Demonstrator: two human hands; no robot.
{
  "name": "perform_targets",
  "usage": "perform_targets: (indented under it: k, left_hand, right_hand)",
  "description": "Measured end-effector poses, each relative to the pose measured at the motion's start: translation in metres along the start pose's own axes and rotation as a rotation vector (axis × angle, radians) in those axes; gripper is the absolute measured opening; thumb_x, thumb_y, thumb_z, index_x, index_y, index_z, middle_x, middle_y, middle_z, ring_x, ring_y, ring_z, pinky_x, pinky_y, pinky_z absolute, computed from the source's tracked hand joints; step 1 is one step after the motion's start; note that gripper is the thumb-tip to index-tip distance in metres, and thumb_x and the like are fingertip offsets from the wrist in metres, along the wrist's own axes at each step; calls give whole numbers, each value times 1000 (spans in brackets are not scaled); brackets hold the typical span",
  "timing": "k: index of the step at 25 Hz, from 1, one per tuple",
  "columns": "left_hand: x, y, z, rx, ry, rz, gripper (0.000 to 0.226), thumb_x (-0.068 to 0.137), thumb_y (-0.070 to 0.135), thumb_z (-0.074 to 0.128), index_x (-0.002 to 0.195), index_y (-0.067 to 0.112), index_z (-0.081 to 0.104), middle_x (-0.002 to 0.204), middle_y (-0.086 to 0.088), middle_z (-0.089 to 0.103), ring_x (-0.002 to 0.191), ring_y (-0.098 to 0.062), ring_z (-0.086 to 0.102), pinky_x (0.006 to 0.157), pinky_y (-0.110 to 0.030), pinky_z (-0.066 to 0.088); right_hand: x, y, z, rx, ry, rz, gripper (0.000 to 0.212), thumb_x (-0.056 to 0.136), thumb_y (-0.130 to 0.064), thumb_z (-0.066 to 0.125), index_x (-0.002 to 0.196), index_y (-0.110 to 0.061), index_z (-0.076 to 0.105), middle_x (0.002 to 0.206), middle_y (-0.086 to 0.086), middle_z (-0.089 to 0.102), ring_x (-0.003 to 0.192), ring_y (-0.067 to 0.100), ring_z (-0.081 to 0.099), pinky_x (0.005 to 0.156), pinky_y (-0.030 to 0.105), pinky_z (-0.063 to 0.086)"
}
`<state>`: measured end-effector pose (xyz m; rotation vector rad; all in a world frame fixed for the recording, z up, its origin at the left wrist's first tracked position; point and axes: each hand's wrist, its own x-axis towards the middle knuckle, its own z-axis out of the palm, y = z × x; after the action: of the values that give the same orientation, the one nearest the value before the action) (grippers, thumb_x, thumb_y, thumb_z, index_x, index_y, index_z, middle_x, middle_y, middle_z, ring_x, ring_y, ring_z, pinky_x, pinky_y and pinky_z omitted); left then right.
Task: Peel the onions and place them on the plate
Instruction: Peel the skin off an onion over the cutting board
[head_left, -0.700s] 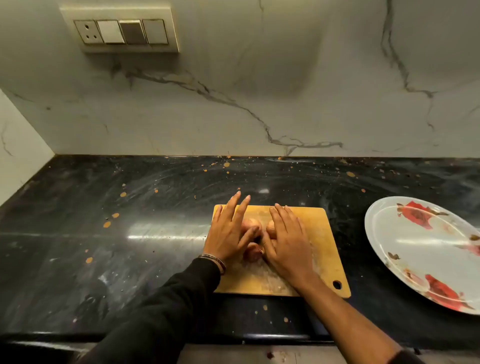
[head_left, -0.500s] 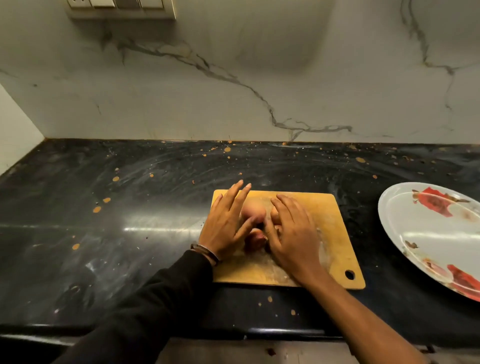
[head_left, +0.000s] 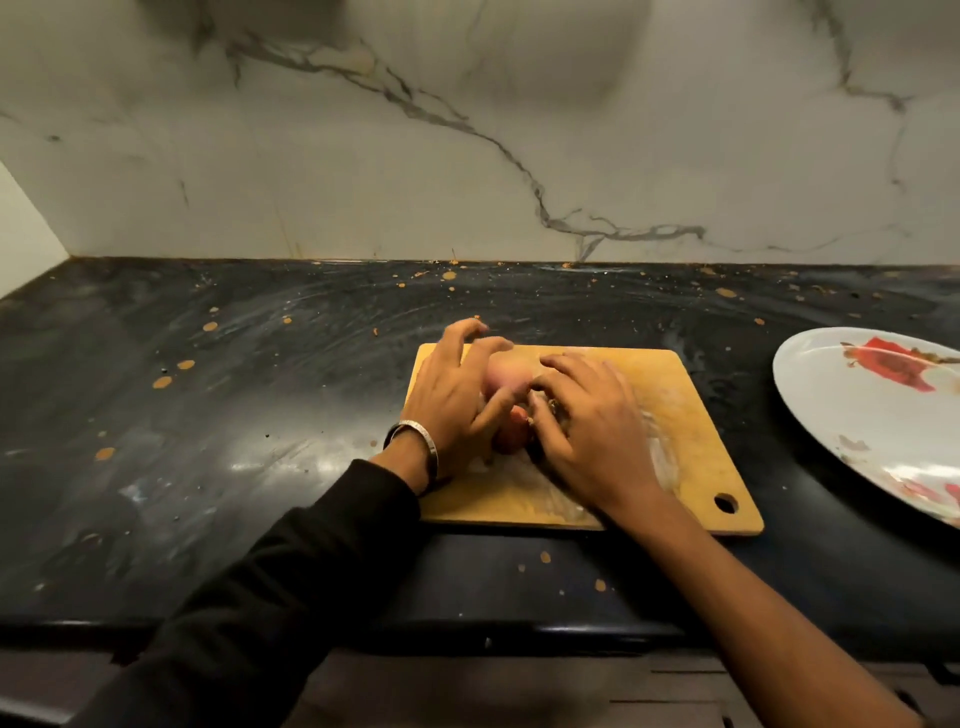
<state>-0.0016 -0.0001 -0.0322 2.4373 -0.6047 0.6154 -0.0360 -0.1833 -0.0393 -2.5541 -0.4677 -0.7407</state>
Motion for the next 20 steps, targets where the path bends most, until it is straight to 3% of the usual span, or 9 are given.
perform_targets:
  k: [3,7,16,20]
  left_hand:
    - [-4,1,-5,-58,82,13,43,93,55,38,99,19,61,104,4,51,91,-11,50,79,-26,40]
    - [-9,2,-7,-110,-9,39,25,94,46,48,88,23,56,87,8,52,75,-8,48,67,-22,39]
    - [-11,-3,-17,-226,-79,153,18,84,52,55,88,35,53,87,14,51,79,-4,50,66,-21,39]
    - [-17,3,-21,-107,-246,187,52,71,76,64,109,44,50,107,20,51,95,-1,54,79,-24,52]
  right_hand:
    - [0,-2,-2,5,29,-47,21,92,-25,59,102,-15,73,118,2,67,114,20,58,99,44,44]
    - [-1,-3,-2,-12,42,-40,18,90,-23,63,101,-14,73,114,1,69,110,20,59,99,40,45]
    - [1,-2,3,-4,43,-28,20,91,-31,59,103,-21,71,130,-1,65,131,19,50,108,41,41]
    - [-1,-6,0,-9,59,-30,21,93,-26,57,107,-19,70,119,0,69,118,18,58,104,37,45]
